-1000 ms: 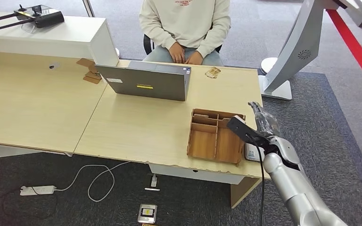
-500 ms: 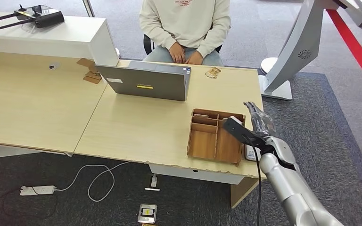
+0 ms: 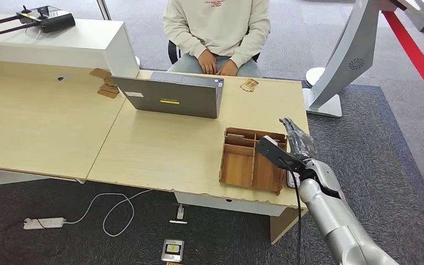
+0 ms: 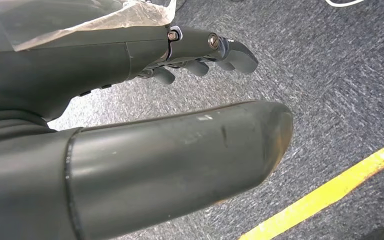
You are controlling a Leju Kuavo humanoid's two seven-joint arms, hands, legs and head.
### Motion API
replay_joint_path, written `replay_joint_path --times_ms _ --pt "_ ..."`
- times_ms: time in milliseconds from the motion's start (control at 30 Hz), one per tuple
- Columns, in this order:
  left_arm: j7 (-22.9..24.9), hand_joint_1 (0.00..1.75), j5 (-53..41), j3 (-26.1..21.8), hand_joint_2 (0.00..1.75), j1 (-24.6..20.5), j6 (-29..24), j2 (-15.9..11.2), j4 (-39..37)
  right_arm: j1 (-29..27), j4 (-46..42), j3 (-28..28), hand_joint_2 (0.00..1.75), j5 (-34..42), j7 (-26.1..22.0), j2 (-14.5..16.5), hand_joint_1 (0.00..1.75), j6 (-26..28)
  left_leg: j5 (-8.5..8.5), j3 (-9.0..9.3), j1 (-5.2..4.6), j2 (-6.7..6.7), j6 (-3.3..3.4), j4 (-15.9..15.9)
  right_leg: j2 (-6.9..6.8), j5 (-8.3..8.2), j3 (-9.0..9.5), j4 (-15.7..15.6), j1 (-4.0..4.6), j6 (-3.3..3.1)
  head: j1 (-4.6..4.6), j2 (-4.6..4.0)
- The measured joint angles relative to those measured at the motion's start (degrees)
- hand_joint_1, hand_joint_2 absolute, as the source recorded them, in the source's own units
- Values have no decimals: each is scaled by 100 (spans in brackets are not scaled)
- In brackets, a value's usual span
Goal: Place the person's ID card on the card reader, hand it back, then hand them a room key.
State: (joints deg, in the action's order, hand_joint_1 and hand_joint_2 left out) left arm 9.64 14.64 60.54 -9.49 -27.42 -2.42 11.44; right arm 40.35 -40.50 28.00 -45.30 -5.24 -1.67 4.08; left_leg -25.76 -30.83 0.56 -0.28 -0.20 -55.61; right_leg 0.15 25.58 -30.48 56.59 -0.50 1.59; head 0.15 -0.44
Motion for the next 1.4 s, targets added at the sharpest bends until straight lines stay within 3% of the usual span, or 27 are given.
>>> replay_joint_path --times_ms 600,633,733,767,1400 --pt "0 0 53 0 0 1 -1 0 0 186 255 33 175 40 -110 239 0 87 0 0 0 0 0 0 0 0 0 0 0 0 0 0" --pt "0 0 53 0 0 1 -1 -1 0 190 269 34 175 42 -110 243 17 87 0 0 0 0 0 0 0 0 0 0 0 0 0 0" --pt "0 0 53 0 0 1 -1 -1 1 195 294 35 175 45 -110 248 145 86 0 0 0 0 0 0 0 0 0 0 0 0 0 0" --pt "0 0 53 0 0 1 -1 -1 1 196 300 35 175 45 -110 248 172 86 0 0 0 0 0 0 0 0 0 0 0 0 0 0" --pt "27 0 2 0 0 2 -12 -1 0 209 329 35 175 393 -108 163 175 47 0 1 0 1 0 0 0 0 -1 0 0 0 0 0"
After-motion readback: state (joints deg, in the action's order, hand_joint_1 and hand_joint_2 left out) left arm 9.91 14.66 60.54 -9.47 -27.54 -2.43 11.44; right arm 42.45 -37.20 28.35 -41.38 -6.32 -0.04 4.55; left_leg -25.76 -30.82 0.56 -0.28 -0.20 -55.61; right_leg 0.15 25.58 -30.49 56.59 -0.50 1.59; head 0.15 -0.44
